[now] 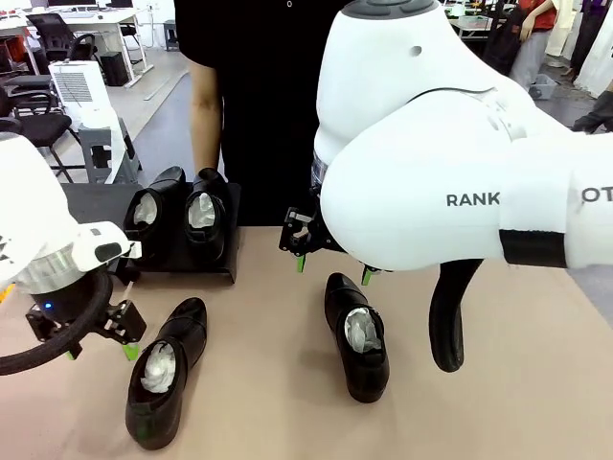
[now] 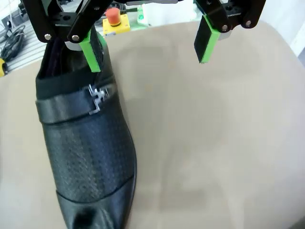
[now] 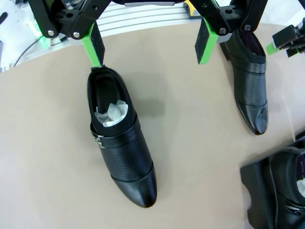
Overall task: Organize the shoes by placing them on the stand.
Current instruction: Place the Shoe from the middle of the table onto the Shoes Stand.
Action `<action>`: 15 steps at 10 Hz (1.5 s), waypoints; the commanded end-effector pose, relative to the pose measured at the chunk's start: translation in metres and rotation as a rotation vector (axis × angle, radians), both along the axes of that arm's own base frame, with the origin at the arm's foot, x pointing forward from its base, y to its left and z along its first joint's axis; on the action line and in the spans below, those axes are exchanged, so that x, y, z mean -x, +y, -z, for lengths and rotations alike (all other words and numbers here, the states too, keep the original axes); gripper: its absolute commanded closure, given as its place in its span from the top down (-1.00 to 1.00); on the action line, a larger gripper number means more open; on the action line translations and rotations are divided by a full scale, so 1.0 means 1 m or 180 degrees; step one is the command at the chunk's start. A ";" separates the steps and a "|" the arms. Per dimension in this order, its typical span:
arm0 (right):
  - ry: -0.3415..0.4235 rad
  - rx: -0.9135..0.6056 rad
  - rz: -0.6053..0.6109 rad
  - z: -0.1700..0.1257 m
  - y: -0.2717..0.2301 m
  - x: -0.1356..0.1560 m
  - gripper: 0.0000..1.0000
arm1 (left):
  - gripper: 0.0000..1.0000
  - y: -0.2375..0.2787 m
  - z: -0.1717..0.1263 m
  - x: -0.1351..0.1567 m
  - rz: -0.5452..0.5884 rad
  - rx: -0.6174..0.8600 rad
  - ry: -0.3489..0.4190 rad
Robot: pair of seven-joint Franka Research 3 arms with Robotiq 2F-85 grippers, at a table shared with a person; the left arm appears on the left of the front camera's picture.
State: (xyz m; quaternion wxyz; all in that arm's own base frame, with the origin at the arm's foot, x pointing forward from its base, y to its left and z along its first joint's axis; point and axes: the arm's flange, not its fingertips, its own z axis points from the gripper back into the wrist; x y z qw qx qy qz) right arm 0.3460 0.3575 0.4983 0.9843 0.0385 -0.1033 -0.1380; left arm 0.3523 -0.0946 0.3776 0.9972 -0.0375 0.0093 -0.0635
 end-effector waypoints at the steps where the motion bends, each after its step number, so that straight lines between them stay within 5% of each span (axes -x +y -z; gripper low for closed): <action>1: -0.0003 0.0046 -0.0042 -0.004 0.000 -0.004 1.00 | 1.00 -0.001 0.025 0.024 -0.0090 -0.0027 -0.0063; 8: -0.0003 0.0046 -0.0042 -0.004 0.000 -0.004 1.00 | 1.00 -0.011 -0.002 0.042 -0.0235 -0.0194 -0.0329; 15: -0.0003 0.0046 -0.0042 -0.004 0.000 -0.004 1.00 | 1.00 -0.008 0.023 0.052 -0.0344 0.0087 -0.0011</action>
